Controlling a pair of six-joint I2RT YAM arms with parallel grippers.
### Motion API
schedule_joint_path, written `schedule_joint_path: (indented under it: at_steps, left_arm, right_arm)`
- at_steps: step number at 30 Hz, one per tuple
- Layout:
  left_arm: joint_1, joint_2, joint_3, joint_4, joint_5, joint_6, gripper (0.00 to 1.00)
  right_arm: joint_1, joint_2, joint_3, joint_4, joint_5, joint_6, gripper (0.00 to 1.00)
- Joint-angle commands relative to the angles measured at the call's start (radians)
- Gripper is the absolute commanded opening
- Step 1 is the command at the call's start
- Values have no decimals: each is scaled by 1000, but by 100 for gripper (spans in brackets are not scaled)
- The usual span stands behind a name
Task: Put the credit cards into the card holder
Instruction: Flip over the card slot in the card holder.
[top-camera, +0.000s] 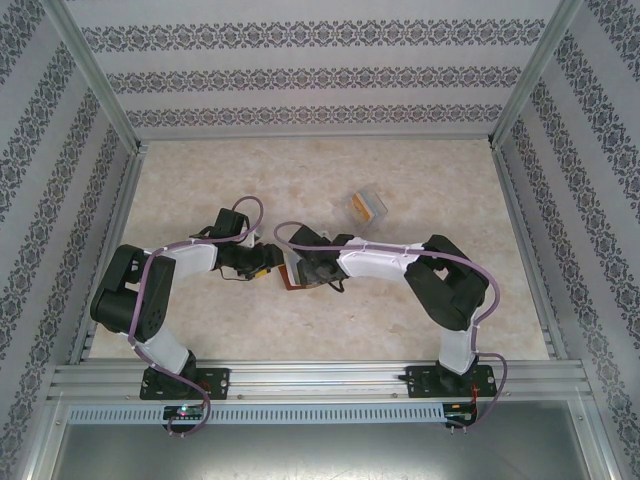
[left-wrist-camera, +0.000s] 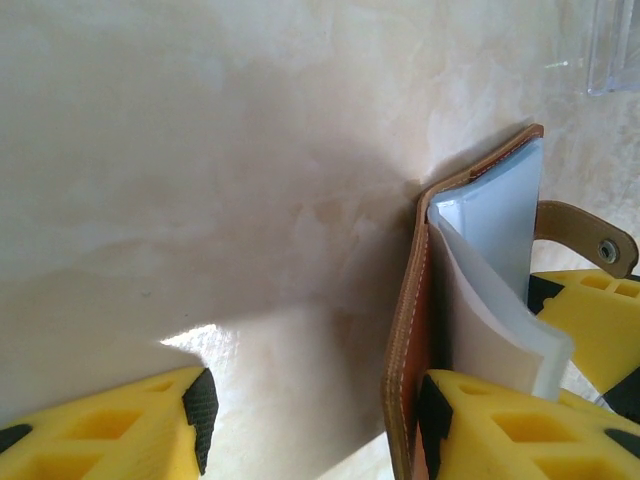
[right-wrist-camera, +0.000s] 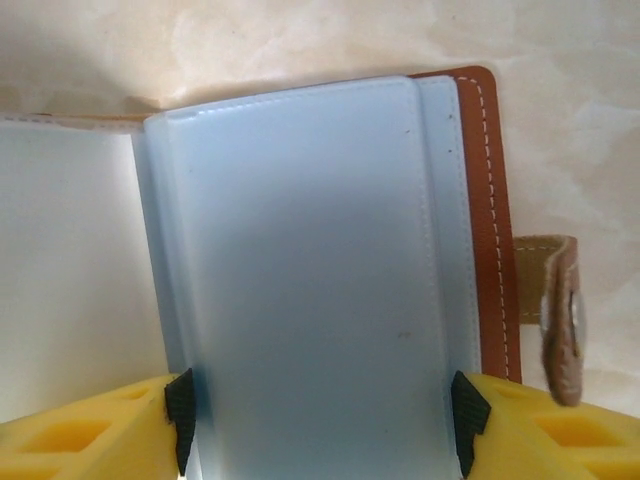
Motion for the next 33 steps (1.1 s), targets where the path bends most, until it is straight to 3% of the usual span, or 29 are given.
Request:
schedule_joint_path:
  at_steps: [1,14,33]
  left_arm:
    - [10,24,-8,25,17,-1,57]
    - [10,33,-10,33,21,-5,57]
    - [10,50,-13,48,28,-9,56]
  right_arm:
    - [-15,-32,-28,14,-21,26,67]
    - [-13,-72,-27,0,3,15,66]
    - [-13,-129,-89,120,-81,30,63]
